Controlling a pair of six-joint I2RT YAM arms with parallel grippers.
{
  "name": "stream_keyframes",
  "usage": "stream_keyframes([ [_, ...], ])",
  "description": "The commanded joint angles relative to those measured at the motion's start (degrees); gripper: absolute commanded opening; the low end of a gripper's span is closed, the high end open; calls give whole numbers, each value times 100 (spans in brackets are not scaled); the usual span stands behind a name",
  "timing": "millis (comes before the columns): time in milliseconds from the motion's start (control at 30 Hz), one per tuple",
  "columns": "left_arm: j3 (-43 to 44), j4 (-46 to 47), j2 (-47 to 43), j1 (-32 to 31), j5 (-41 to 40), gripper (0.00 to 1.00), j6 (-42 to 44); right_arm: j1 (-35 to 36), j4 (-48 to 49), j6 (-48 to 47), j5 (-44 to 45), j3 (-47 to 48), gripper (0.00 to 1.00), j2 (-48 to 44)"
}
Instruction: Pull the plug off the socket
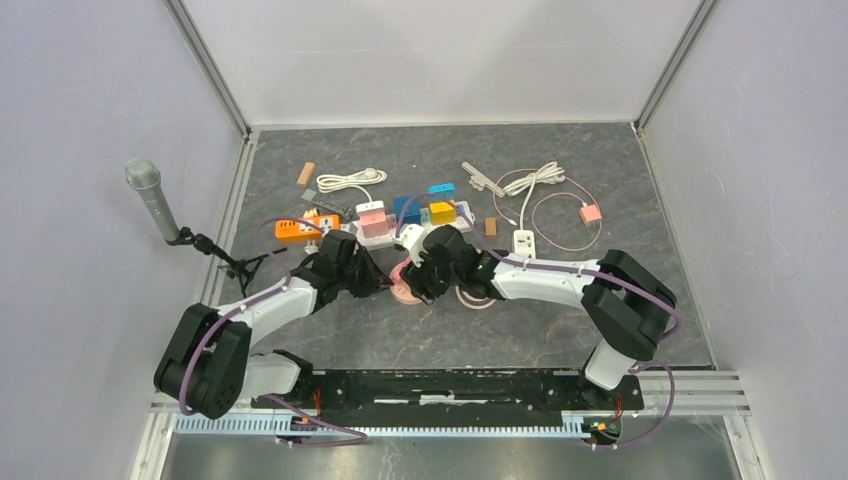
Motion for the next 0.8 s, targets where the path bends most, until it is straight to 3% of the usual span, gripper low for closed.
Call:
stream_keyframes([
  [0,-208,-535,321,-16,-446,18,8,-254,621,673,-917,268,0,-35],
  [233,-274,-578,302,-16,-503,16,-77,68,261,-45,155,406,0,101],
  [300,-283,-587,318,-18,-486,15,-93,22,7,127,-75,521,0,26],
  [433,-274,-605,332,-16,-485,14,-81,-365,444,920,-1150,454,0,-291],
  [767,-230,-583,362,-23,-360,14,-19,132,-102,359,-348,570,0,111],
])
